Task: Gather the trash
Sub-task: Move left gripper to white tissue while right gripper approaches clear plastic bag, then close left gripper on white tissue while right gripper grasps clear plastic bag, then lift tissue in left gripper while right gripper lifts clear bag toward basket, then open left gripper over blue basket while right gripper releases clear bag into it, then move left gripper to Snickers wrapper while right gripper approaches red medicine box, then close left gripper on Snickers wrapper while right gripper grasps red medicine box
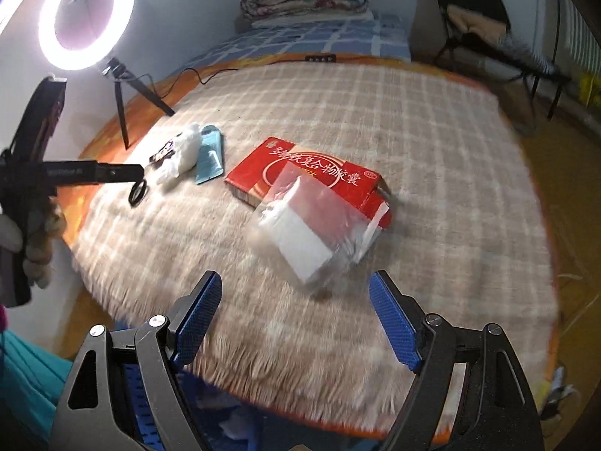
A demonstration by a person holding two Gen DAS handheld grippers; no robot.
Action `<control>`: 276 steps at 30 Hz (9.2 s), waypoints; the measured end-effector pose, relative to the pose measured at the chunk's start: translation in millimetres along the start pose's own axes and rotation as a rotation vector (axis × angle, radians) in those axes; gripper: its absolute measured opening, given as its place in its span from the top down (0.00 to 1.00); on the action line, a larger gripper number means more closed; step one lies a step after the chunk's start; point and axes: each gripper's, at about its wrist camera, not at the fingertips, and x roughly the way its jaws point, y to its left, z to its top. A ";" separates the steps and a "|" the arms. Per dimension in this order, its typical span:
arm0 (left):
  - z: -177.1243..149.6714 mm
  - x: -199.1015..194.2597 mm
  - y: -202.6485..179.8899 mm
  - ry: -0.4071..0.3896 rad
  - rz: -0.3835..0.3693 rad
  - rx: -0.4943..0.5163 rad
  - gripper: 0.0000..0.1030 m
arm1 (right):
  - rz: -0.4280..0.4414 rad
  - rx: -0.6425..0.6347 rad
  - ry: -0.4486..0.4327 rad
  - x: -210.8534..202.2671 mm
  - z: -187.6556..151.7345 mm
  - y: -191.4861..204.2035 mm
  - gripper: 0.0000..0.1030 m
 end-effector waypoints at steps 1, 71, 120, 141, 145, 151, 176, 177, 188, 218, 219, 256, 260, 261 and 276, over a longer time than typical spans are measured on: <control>3.7 4.9 0.2 0.004 0.004 -0.002 0.59 | 0.009 0.000 -0.003 3.8 2.4 -1.7 0.22; 23.2 2.9 -3.2 -0.060 0.016 0.074 0.81 | 0.116 -0.311 0.113 34.8 6.5 38.8 0.91; -222.0 -58.7 -34.3 0.188 -0.151 0.173 0.81 | 0.241 -0.198 0.076 -57.3 -126.6 114.2 0.93; -240.7 -55.2 -9.6 0.233 -0.125 0.125 0.47 | 0.240 -0.179 0.172 -35.8 -154.0 121.6 0.82; -236.7 -55.3 -9.7 0.224 -0.120 0.121 0.47 | 0.223 -0.179 0.173 -36.1 -154.3 122.8 0.60; -232.7 -55.5 -12.4 0.207 -0.109 0.118 0.47 | 0.189 -0.176 0.162 -39.3 -152.3 123.7 0.50; -211.6 -61.0 -19.1 0.153 -0.083 0.129 0.37 | -0.034 -0.106 0.144 -43.0 -138.6 102.9 0.34; -209.7 -61.3 -19.6 0.150 -0.082 0.129 0.37 | -0.043 -0.107 0.139 -43.7 -137.5 102.1 0.34; -169.4 -66.2 -26.4 0.100 -0.053 0.156 0.37 | -0.085 -0.133 0.077 -51.0 -119.5 94.8 0.34; 16.6 -15.8 35.0 -0.013 -0.027 0.048 0.34 | 0.028 -0.189 -0.059 -8.5 29.5 19.9 0.26; 22.6 -10.8 37.8 -0.013 -0.030 0.044 0.34 | 0.032 -0.180 -0.050 -2.9 34.7 16.3 0.26; 60.9 68.3 38.6 0.057 0.082 0.175 0.64 | 0.190 -0.227 0.212 90.5 86.8 -5.8 0.26; 64.8 71.7 37.9 0.054 0.076 0.159 0.71 | 0.153 -0.346 0.226 94.3 77.7 10.2 0.19; 63.7 69.9 39.2 0.052 0.076 0.159 0.72 | 0.147 -0.366 0.219 93.9 76.5 13.2 0.17; 58.1 54.9 32.1 0.021 0.063 0.166 0.91 | 0.036 -0.555 0.206 103.5 66.3 47.0 0.12</control>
